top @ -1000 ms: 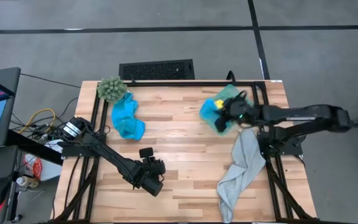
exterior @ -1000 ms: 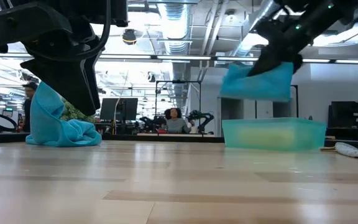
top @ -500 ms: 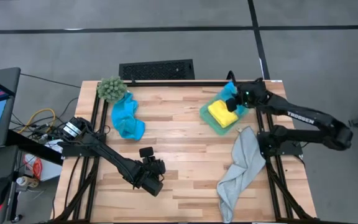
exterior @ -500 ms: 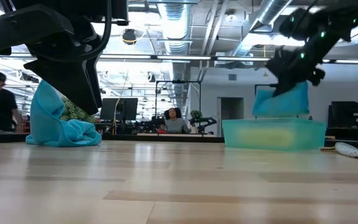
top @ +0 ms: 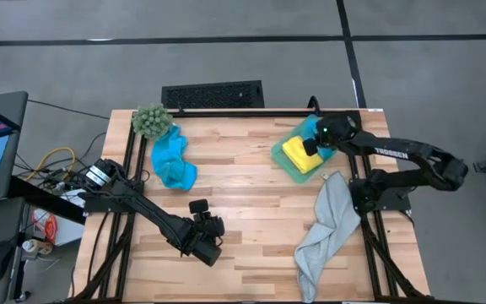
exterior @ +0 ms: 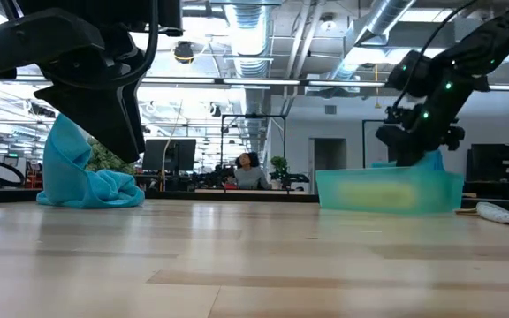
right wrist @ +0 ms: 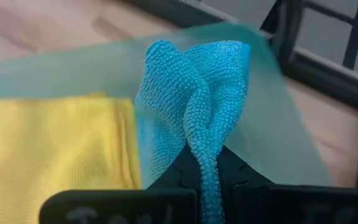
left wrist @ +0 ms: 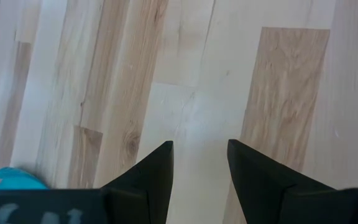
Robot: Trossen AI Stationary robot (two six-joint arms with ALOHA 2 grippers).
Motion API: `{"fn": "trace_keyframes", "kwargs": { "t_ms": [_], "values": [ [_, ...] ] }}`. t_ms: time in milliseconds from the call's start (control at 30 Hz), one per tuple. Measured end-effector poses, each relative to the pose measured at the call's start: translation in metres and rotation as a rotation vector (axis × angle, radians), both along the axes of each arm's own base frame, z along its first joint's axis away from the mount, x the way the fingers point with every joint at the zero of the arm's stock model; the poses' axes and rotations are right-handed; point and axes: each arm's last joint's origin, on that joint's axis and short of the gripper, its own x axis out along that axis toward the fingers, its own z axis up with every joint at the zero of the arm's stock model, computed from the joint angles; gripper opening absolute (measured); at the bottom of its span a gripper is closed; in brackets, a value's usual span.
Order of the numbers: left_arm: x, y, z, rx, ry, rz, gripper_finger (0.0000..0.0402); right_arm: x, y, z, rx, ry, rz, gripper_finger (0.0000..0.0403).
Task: Fold microfiber towels
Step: Put the right blue towel into the blue bin
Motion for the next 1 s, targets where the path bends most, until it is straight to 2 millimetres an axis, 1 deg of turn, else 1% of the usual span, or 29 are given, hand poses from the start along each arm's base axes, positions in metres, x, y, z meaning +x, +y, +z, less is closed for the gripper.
{"fn": "trace_keyframes", "kwargs": {
  "t_ms": [67,133,300,400,500,600,733,900,1000],
  "values": [
    [0.0,0.0,0.0,-0.002,0.001,0.0,0.0146,0.006,0.001,-0.006,0.024,0.002,0.034,0.0024],
    [0.0,0.0,0.0,-0.009,0.005,-0.001,0.0146,0.014,0.005,-0.009,0.057,-0.037,0.094,0.0024],
    [0.0,0.0,0.0,-0.016,0.012,-0.002,0.0146,0.031,0.019,-0.002,0.073,-0.16,0.201,0.0024],
    [0.0,0.0,0.0,-0.017,0.014,-0.003,0.0146,0.036,0.028,0.003,0.072,-0.198,0.241,0.0024],
    [0.0,0.0,0.0,-0.017,0.014,-0.002,0.0146,0.035,0.03,0.005,0.073,-0.202,0.244,0.0024],
    [0.0,0.0,0.0,-0.017,0.014,-0.003,0.0146,0.029,0.026,0.006,0.051,-0.182,0.166,0.0024],
    [0.0,0.0,0.0,-0.017,0.014,-0.002,0.0146,0.019,0.014,0.002,0.058,-0.143,0.076,0.0024],
    [0.0,0.0,0.0,-0.017,0.013,-0.002,0.0146,0.013,0.0,-0.011,0.122,-0.101,0.042,0.0024],
    [0.0,0.0,0.0,-0.017,0.014,-0.002,0.0146,0.012,-0.004,-0.02,0.152,-0.068,0.025,0.0039]
  ]
}}
